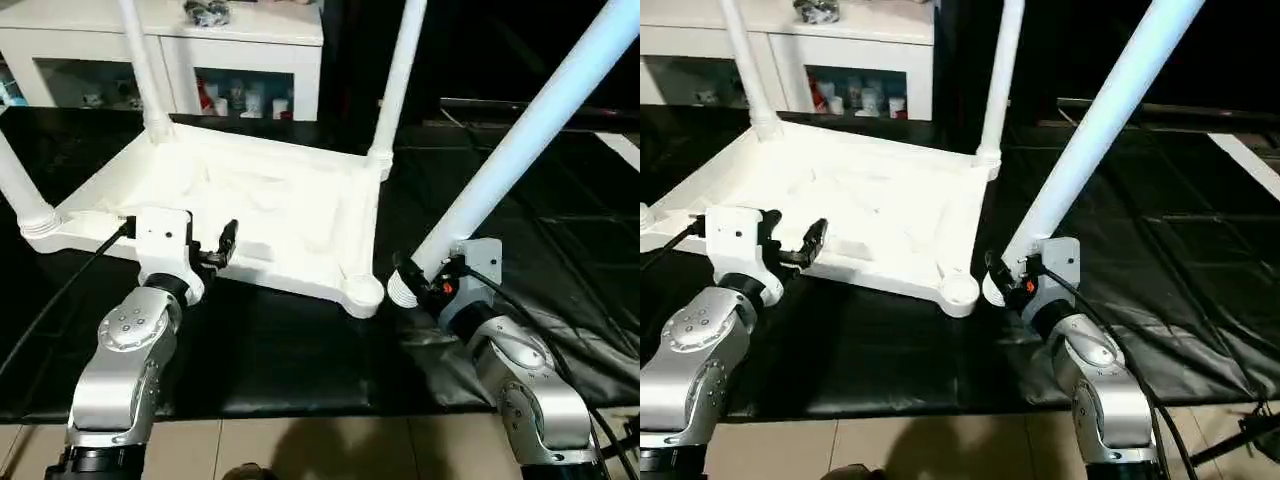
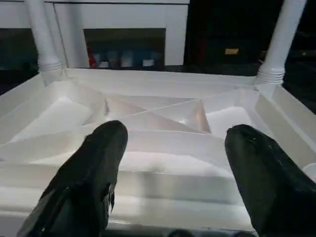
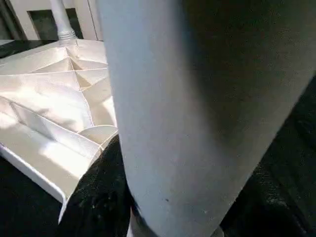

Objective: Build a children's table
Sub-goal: Move to table

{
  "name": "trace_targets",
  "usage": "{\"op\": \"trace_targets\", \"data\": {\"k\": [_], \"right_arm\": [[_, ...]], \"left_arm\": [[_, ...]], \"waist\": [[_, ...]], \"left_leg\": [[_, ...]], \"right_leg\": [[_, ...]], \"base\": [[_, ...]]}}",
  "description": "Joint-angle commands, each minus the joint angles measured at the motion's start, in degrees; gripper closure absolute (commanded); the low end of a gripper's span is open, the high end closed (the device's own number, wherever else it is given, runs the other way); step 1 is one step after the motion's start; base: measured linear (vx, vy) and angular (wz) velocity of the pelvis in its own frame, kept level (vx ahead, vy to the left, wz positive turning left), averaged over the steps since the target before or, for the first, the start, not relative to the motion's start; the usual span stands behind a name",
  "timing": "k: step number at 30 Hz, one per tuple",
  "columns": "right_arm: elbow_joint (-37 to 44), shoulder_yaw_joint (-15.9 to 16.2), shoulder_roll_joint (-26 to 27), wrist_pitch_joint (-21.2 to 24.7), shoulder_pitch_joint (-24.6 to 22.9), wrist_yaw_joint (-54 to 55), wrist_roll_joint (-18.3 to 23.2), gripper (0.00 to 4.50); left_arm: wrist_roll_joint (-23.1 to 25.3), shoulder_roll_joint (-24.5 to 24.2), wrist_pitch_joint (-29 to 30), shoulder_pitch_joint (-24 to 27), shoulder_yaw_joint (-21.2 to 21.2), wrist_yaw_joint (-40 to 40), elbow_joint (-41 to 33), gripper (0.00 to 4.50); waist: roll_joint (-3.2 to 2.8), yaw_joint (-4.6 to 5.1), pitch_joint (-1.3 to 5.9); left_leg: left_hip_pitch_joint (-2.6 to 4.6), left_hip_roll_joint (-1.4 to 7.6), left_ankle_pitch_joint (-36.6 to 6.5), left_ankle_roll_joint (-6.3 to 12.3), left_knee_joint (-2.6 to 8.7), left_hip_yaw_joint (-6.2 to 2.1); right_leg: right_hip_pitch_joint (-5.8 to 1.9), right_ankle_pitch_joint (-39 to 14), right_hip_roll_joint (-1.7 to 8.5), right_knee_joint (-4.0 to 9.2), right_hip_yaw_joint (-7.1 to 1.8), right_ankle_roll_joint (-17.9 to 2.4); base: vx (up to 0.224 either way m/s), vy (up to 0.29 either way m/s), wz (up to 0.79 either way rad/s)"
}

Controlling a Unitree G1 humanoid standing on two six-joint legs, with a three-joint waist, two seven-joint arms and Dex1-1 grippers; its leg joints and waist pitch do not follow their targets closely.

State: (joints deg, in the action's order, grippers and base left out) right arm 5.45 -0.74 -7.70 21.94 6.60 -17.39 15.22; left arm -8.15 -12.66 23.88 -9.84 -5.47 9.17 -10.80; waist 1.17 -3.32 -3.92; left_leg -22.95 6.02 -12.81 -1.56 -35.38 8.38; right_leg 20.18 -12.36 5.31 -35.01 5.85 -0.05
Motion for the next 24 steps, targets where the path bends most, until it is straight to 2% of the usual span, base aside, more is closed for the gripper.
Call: {"op": "trace_targets", "data": {"k": [1, 3, 4, 5, 7, 8, 9, 10, 11, 12, 13, 14, 15, 16, 17, 18, 19, 20, 21, 22, 23, 24], "right_arm": [[0.58, -0.58, -0.61, 0.35, 0.49, -0.11, 0.36, 2.58], [0.64, -0.49, -0.66, 0.56, 0.53, -0.09, 0.26, 2.58], [0.73, -0.48, -0.63, 0.98, 0.56, -0.1, 0.38, 2.58], [0.74, -0.49, -0.61, 1.07, 0.57, -0.11, 0.42, 2.58], [0.81, -0.4, -0.65, 1.18, 0.56, -0.21, 0.45, 2.58], [0.97, -0.24, -0.86, 1.07, 0.64, -0.12, 0.05, 2.58], [0.97, -0.24, -0.86, 1.07, 0.64, -0.12, 0.05, 2.58], [1.01, -0.27, -0.86, 1.17, 0.69, -0.04, 0.05, 2.58], [1.06, -0.08, -1.11, 1.02, 0.73, -0.03, -0.36, 2.58], [1.07, 0.02, -1.24, 0.88, 0.72, -0.05, -0.58, 2.58], [1.06, 0.02, -1.25, 0.75, 0.69, -0.02, -0.66, 2.58], [0.97, -0.35, -0.93, 0.86, 0.57, 0.03, -0.15, 2.58], [0.89, -0.71, -0.63, 1.02, 0.48, 0.1, 0.34, 2.58], [0.81, -1.1, -0.37, 1.01, 0.41, 0.38, 0.59, 2.58], [0.73, -1.49, -0.3, 1.26, 0.47, 0.99, 0.52, 2.58], [0.72, -1.51, -0.37, 1.23, 0.5, 1.13, 0.36, 2.58], [0.72, -1.51, -0.37, 1.23, 0.5, 1.13, 0.36, 2.58], [0.44, -1.56, -0.55, 0.78, 0.65, 1.39, 0.01, 2.58], [0.35, -1.59, -0.64, 0.66, 0.72, 1.51, -0.12, 2.58], [0.33, -1.59, -0.68, 0.63, 0.76, 1.56, -0.14, 2.58], [0.31, -1.59, -0.77, 0.59, 0.8, 1.66, -0.13, 2.58], [0.28, -1.64, -0.76, 0.57, 0.82, 1.73, -0.1, 2.58]], "left_arm": [[-0.28, 0.32, 0.87, -0.06, 0.04, 0.0, -0.6, 0.83], [-0.43, 0.24, 0.95, 0.12, 0.2, 0.19, -0.84, 0.83], [-0.68, 0.21, 1.02, 0.27, 0.24, 0.35, -1.01, 0.83], [-0.74, 0.21, 1.03, 0.3, 0.23, 0.38, -1.04, 0.83], [-0.77, 0.18, 1.07, 0.36, 0.23, 0.42, -1.11, 0.83], [-0.8, 0.16, 1.19, 0.45, 0.17, 0.52, -1.26, 0.83], [-0.8, 0.16, 1.19, 0.45, 0.17, 0.52, -1.26, 0.83], [-0.81, 0.16, 1.24, 0.47, 0.16, 0.56, -1.31, 0.83], [-0.83, 0.2, 1.29, 0.49, 0.15, 0.6, -1.37, 0.83], [-0.83, 0.23, 1.3, 0.5, 0.2, 0.65, -1.4, 0.83], [-0.84, 0.25, 1.28, 0.51, 0.24, 0.69, -1.42, 0.83], [-0.86, 0.26, 1.3, 0.48, 0.3, 0.72, -1.4, 0.83], [-0.91, 0.24, 1.32, 0.46, 0.34, 0.72, -1.38, 0.83], [-0.96, 0.23, 1.32, 0.44, 0.35, 0.71, -1.37, 0.83], [-1.0, 0.24, 1.3, 0.35, 0.39, 0.68, -1.29, 0.83], [-1.0, 0.25, 1.28, 0.32, 0.4, 0.68, -1.27, 0.83], [-1.0, 0.25, 1.28, 0.32, 0.4, 0.68, -1.27, 0.83], [-1.0, 0.24, 1.31, 0.22, 0.48, 0.74, -1.25, 0.83], [-1.07, 0.18, 1.05, 0.15, 0.67, 1.11, -1.23, 0.83], [-1.28, 0.21, 0.76, 0.16, 0.77, 1.48, -1.31, 0.83], [-1.86, 0.32, 0.14, 0.24, 0.91, 2.29, -1.51, 0.83], [-1.69, 0.12, 0.2, 0.2, 1.2, 2.52, -1.57, 0.83]], "waist": [[-0.33, -0.22, 3.1], [-0.36, -0.25, 3.27], [-0.6, -0.34, 3.24], [-0.57, -0.25, 3.33], [-0.53, -0.15, 3.53], [-0.28, -0.39, 3.3], [-0.84, -0.3, 3.16], [-0.89, -0.21, 3.05], [-0.71, -0.73, 2.68], [-1.17, -0.71, 2.9], [-1.27, -0.44, 2.74], [-1.71, -0.39, 3.03], [-3.67, 1.27, 4.25], [-2.96, 3.05, 4.45], [-2.56, 2.05, 3.91], [-2.22, 2.58, 3.89], [-2.08, 2.57, 3.85], [-0.51, 2.5, 3.76], [0.51, 2.46, 3.71], [4.43, 1.02, 4.98], [3.59, -1.44, 4.19], [3.23, -1.31, 4.17]], "left_leg": [[1.43, 7.69, -16.08, -2.9, 6.09, -3.51], [1.35, 7.77, -15.22, -2.85, 6.19, -3.38], [1.76, 7.78, -19.17, -3.52, 6.37, -3.27], [1.95, 7.72, -23.04, -4.12, 6.43, -3.35], [2.19, 7.71, -24.9, -3.39, 6.6, -3.16], [0.24, 6.61, -25.46, -0.61, 7.03, -3.73], [0.28, 6.24, -26.36, 0.5, 7.06, -3.42], [0.76, 6.06, -25.23, 2.35, 6.34, -3.23], [-2.05, 4.73, -20.68, 5.14, 5.89, -3.54], [-1.34, 4.5, -16.51, 6.91, 5.0, -3.19], [-1.36, 4.45, -15.38, 7.73, 4.97, -3.49], [-0.77, 4.32, -13.98, 8.37, 5.21, -3.64], [9.75, 9.27, -17.18, 6.24, 6.92, -6.52], [12.04, 10.66, -10.35, 11.17, 6.82, -10.15], [11.37, 10.48, -6.1, 14.16, 5.96, -8.25], [10.58, 10.26, -3.51, 16.03, 6.27, -7.68], [9.93, 9.79, -1.35, 17.44, 6.67, -7.01], [8.59, 7.47, -0.67, 18.4, 6.73, -3.98], [7.86, 6.0, -3.35, 17.07, 6.26, -3.14], [3.25, 1.03, -9.29, 13.25, 2.34, -0.91], [1.99, 0.15, -7.07, 9.31, -2.45, -1.84], [0.75, 1.23, -3.36, 7.47, -2.65, -3.1]], "right_leg": [[-0.52, -17.25, 6.52, 4.82, -4.56, -8.72], [-0.52, -14.38, 6.13, 4.38, -4.54, -9.13], [-0.62, -16.25, 6.03, 4.35, -4.42, -8.79], [-0.9, -19.12, 6.06, 4.62, -4.37, -8.01], [-1.5, -19.48, 5.7, 4.97, -4.13, -7.83], [-3.55, -20.44, 5.9, 5.38, -2.89, -7.79], [-4.03, -23.52, 5.94, 6.05, -2.45, -7.13], [-4.64, -27.66, 6.5, 7.38, -1.95, -6.83], [-7.79, -29.92, 7.49, 8.89, -0.56, -5.46], [-8.99, -31.61, 8.26, 10.35, 0.54, -3.79], [-9.43, -31.42, 7.78, 10.51, 1.32, -3.43], [-9.87, -29.57, 6.79, 10.45, 2.14, -3.5], [-2.57, -19.12, 0.8, 4.23, 1.75, -5.25], [1.46, -11.51, -1.36, -2.08, 0.34, -1.98], [3.76, -7.85, -1.04, -4.58, -0.87, 0.95], [3.98, -5.91, -1.11, -5.3, -1.11, 2.14], [4.22, -4.54, -0.97, -5.78, -1.28, 2.91], [4.28, 2.84, 0.08, -2.5, -2.67, 1.37], [3.2, 4.16, 1.33, 0.26, -3.99, 0.17], [-3.26, -1.13, 4.71, 4.18, -9.12, 1.26], [-4.32, -11.58, 9.82, 6.93, -13.41, -2.0], [-5.44, -9.67, 10.64, 5.87, -13.15, -4.06]], "base": [[0.0, 0.0, 0.0], [0.0, 0.0, 0.0], [0.0, 0.0, 0.0], [0.058, 0.0, -0.05], [0.063, 0.001, -0.05], [0.064, 0.001, 0.04], [0.064, 0.001, 0.04], [0.084, 0.001, 0.18], [0.111, 0.002, 0.3], [0.111, 0.002, 0.3], [0.126, 0.014, 0.44], [0.2, 0.02, 0.42], [0.2, 0.02, 0.42], [0.218, 0.007, 0.2], [0.17, -0.008, 0.1], [0.17, -0.008, 0.1], [0.139, -0.033, 0.07], [0.117, -0.065, -0.03], [0.117, -0.065, -0.03], [0.098, -0.108, 0.04], [0.102, -0.116, 0.03], [0.102, -0.116, 0.03]]}}
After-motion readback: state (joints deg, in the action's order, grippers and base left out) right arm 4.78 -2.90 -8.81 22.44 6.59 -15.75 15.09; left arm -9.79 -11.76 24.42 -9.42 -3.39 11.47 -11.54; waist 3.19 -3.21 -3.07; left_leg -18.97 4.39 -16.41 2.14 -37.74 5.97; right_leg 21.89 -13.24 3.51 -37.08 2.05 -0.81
